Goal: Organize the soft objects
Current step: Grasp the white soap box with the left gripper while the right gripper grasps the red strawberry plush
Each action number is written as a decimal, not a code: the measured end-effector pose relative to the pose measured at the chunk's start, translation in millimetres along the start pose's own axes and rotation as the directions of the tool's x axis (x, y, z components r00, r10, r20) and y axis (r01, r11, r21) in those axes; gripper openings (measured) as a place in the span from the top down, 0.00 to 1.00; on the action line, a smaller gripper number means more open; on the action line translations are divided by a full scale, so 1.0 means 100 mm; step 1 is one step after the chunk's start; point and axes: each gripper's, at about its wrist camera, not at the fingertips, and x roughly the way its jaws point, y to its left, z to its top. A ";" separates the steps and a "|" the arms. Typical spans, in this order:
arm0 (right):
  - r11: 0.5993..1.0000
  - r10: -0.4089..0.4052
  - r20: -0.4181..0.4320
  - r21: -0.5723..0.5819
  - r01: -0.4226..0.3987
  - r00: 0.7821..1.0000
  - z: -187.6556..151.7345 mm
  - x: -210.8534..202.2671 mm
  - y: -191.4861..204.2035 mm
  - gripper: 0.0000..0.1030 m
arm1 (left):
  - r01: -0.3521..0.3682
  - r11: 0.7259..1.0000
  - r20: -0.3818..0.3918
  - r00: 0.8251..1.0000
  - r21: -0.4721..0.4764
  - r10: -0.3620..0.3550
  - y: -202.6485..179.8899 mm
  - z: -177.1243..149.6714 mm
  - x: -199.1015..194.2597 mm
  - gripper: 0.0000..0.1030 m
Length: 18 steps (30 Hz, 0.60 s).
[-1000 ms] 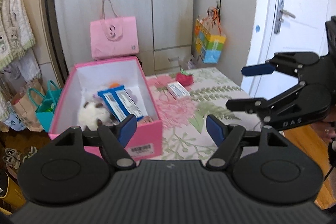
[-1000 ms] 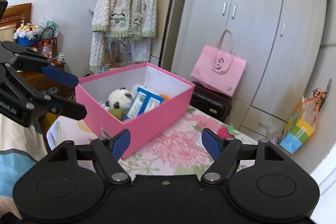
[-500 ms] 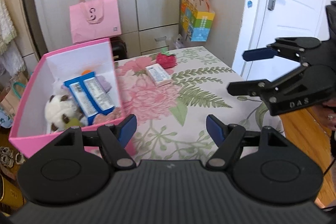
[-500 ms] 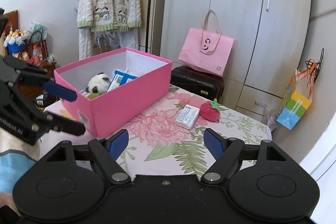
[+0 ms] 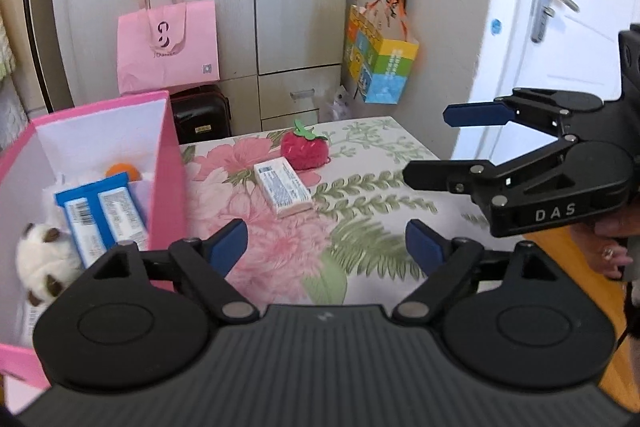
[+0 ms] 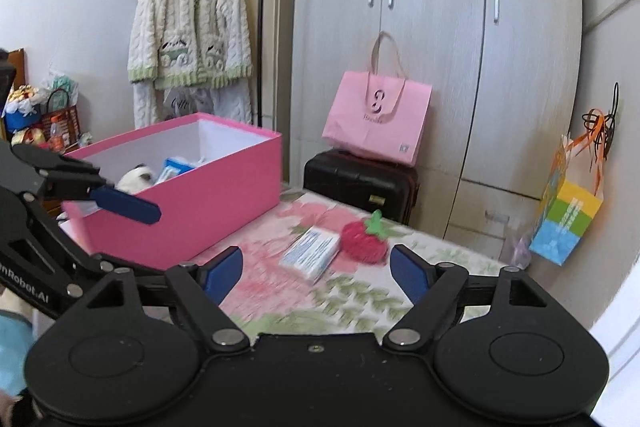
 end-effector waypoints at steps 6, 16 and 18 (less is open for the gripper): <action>0.995 0.094 0.010 0.019 -0.094 0.996 0.03 0.34 -0.39 0.17 | -0.018 0.999 0.026 0.999 -0.033 0.019 -0.04 0.02 0.45 0.14; 0.966 0.206 -0.069 0.171 -0.192 0.976 0.03 1.16 -0.87 0.17 | -0.146 0.983 0.029 0.988 -0.115 0.150 0.03 0.12 1.33 0.16; 0.967 0.202 -0.085 0.177 -0.185 0.976 0.01 1.33 -0.90 0.17 | -0.171 0.976 0.007 0.985 -0.132 0.173 0.08 0.15 1.45 0.17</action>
